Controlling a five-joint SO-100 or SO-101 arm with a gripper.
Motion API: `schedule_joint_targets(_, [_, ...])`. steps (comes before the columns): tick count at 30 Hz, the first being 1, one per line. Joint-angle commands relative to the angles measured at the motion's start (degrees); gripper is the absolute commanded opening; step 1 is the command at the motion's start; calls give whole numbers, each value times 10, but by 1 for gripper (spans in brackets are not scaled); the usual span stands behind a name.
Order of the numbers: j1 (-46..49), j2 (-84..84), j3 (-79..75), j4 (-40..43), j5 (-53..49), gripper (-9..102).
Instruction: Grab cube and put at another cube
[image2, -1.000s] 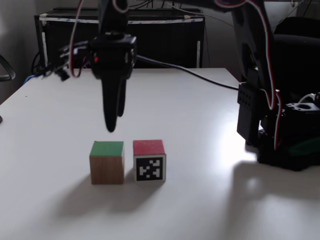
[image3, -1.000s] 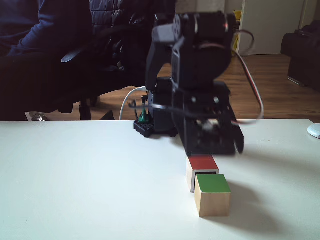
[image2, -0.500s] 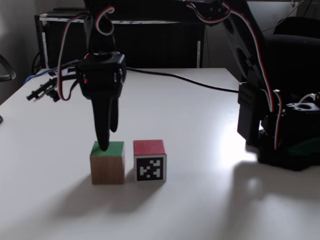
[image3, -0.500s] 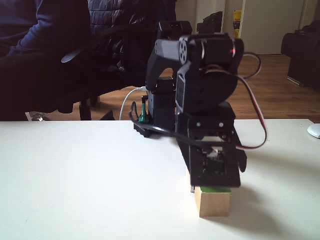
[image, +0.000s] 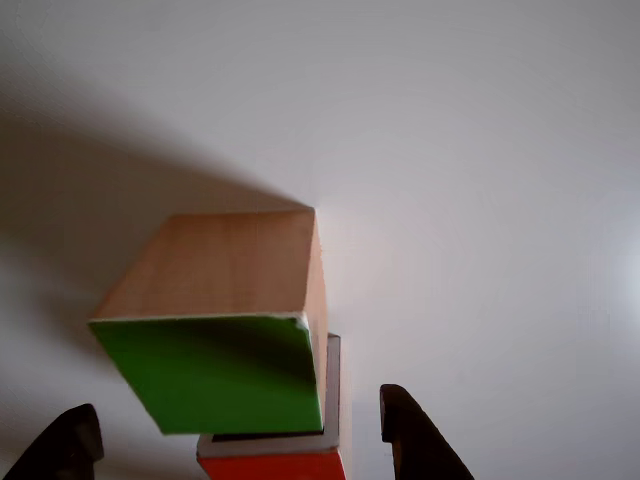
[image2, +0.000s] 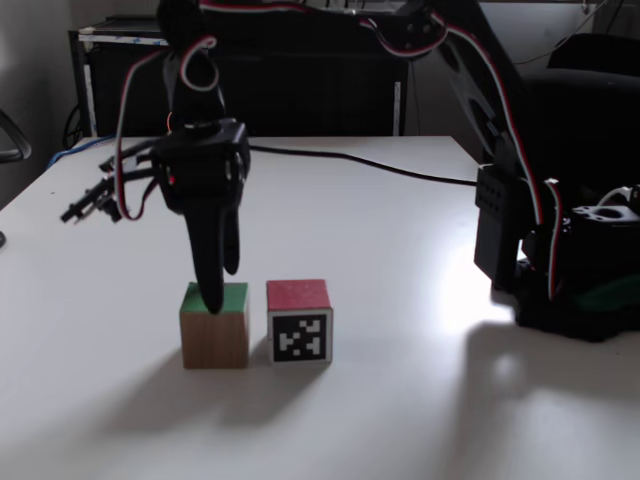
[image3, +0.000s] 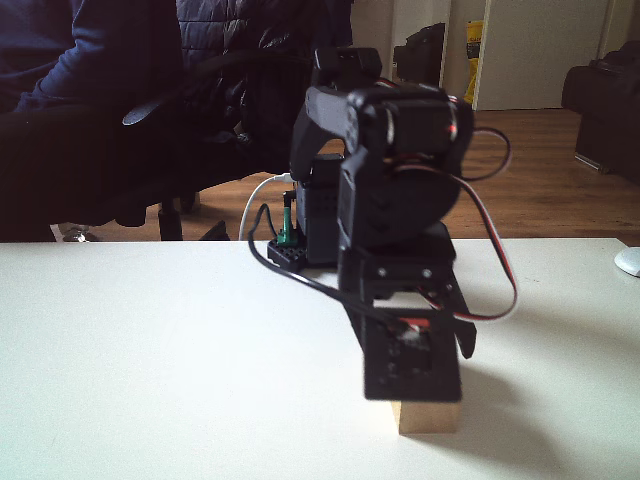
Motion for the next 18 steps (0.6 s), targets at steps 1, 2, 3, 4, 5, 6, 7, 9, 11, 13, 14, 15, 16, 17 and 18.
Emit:
schedule_joint_targets(1, [6, -1, -25, -4, -2, 42])
schedule_joint_targets(2, [4, -4, -25, -4, 0, 42])
schedule_joint_targets(3, [1, -7, -25, -5, 2, 42])
schedule_joint_targets(4, [-1, -9, -25, -5, 3, 41])
schedule_joint_targets(5, [-4, -11, -26, -5, 4, 41])
schedule_joint_targets(6, [-5, -15, -28, -5, 5, 41])
schedule_joint_targets(7, [-7, -18, -32, -5, 7, 41])
schedule_joint_targets(9, [-10, -26, -38, -5, 11, 41])
schedule_joint_targets(11, [-12, -33, -41, -4, 12, 41])
schedule_joint_targets(13, [-15, -38, -41, -4, 12, 41])
schedule_joint_targets(14, [-16, -40, -43, -5, 13, 41])
schedule_joint_targets(15, [-18, -44, -46, -5, 15, 41])
schedule_joint_targets(16, [-18, -48, -50, -5, 18, 41])
schedule_joint_targets(17, [-20, -53, -56, -5, 22, 41])
schedule_joint_targets(18, [-22, -55, -60, -5, 23, 41])
